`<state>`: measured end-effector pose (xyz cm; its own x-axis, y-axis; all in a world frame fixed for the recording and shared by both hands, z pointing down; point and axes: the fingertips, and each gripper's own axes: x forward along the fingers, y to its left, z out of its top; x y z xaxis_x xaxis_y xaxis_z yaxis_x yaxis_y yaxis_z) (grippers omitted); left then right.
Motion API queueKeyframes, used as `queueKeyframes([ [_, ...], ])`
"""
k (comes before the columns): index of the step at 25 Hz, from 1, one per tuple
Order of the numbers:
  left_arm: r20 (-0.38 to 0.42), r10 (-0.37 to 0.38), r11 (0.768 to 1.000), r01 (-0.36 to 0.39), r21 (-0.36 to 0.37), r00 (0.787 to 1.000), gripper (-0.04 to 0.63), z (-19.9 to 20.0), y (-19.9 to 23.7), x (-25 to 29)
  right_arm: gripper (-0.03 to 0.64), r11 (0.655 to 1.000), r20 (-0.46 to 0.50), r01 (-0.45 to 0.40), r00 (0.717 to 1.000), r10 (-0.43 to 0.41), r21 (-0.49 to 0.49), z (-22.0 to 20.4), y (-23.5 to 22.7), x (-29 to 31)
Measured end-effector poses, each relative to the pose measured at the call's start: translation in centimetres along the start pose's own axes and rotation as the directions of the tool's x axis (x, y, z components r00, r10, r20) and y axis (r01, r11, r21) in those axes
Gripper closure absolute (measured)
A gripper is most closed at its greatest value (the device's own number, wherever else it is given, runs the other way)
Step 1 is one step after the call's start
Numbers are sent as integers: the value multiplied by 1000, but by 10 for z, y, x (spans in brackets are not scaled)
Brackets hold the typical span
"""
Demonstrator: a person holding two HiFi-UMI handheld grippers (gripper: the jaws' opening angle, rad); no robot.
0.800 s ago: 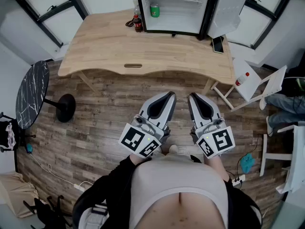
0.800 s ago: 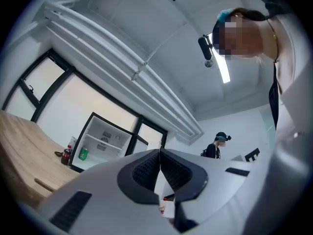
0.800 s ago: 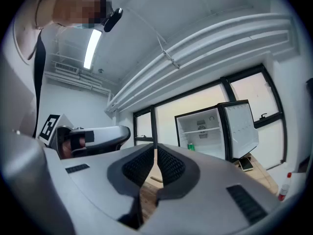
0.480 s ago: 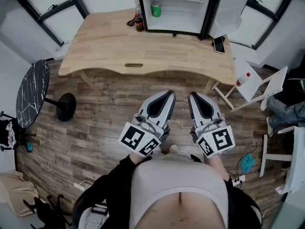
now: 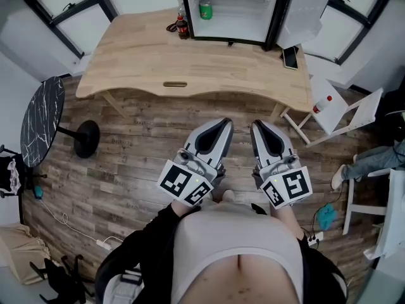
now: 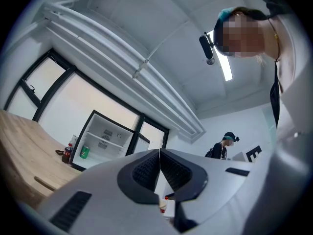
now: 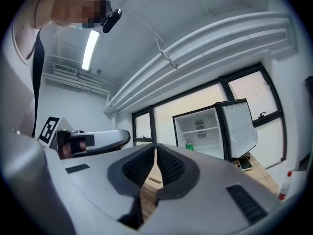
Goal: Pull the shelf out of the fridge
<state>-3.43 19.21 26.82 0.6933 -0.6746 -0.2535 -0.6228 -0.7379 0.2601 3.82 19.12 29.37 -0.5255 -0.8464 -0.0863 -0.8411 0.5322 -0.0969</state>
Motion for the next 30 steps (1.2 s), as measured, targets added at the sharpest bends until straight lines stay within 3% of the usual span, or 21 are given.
queueKeyframes([
  [10,24,30,1000,-31,5,999,586,-12,-20,10,578,995,30,-96,995,97,-40,5,-3,-14],
  [20,22,56,998,-56,19,998,586,-14,-24,19,578,995,45,-104,994,104,6,7,-22,-18],
  [30,18,37,999,-37,9,999,586,-19,11,41,578,997,43,-82,996,82,4,-2,-39,15],
])
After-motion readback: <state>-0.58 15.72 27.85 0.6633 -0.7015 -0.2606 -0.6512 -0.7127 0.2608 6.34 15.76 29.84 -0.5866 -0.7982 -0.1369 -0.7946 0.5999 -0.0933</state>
